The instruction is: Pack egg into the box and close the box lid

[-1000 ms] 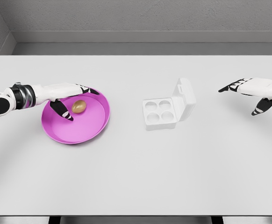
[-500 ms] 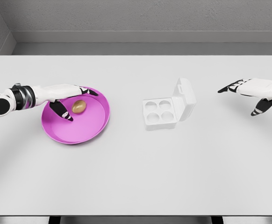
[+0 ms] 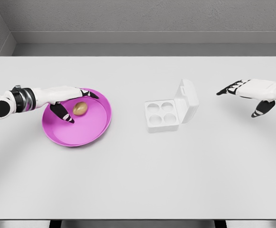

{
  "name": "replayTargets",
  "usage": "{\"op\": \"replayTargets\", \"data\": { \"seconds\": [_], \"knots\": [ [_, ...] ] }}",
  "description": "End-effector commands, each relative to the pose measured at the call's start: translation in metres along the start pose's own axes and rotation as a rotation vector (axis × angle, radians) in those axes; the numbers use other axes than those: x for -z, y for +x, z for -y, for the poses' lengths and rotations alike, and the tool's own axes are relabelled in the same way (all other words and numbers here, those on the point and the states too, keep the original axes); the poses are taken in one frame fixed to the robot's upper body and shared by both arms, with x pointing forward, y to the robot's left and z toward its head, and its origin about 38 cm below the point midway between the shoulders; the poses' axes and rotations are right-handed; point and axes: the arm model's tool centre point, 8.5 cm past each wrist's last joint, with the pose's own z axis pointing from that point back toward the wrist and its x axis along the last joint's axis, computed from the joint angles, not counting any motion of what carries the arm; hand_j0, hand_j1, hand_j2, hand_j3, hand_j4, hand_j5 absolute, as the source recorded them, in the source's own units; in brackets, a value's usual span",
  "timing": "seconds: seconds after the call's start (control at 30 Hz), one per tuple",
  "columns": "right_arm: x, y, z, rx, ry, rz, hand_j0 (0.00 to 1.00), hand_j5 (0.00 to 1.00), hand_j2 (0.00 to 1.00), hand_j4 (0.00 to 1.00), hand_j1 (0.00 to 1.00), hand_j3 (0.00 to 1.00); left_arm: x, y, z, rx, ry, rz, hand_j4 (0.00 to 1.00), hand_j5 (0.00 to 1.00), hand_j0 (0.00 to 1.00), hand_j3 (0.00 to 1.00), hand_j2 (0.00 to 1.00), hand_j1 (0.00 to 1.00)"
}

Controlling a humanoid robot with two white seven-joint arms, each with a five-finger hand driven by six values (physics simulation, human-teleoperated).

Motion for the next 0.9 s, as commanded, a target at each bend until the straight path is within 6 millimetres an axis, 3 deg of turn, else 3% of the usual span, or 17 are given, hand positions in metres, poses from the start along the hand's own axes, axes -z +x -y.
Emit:
{"op": "replayTargets", "data": {
  "seconds": [0.0, 0.73, 0.8, 0.87],
  "knots": [
    [-0.0002, 0.0002, 0.0004, 0.004, -0.003, 0.001, 1.00, 1.00, 1.00, 1.00, 1.00, 1.00, -0.0008, -0.0008, -0.0004, -0.006, 0.002, -0.002, 0.88, 0.88, 0.88, 0.88, 0.88, 0.88],
    [-0.0022, -0.0009, 0.0007, 0.000, 0.000, -0.004, 1.00, 1.00, 1.00, 1.00, 1.00, 1.00, 0.0006, -0.0018, 0.0039, -0.019, -0.005, -0.010, 0.87, 0.87, 0.87, 0.87, 0.87, 0.87],
    [-0.0021, -0.0005, 0.0010, -0.001, 0.000, -0.003, 1.00, 1.00, 1.00, 1.00, 1.00, 1.00, 0.0006, -0.0018, 0.0039, -0.019, -0.005, -0.010, 0.84, 0.84, 0.84, 0.84, 0.84, 0.84],
    [-0.0021, -0.0005, 0.0010, -0.001, 0.000, -0.003, 1.00, 1.00, 1.00, 1.00, 1.00, 1.00, 0.0007, -0.0019, 0.0047, -0.020, -0.006, -0.010, 0.75, 0.75, 0.75, 0.75, 0.75, 0.75]
  ]
}}
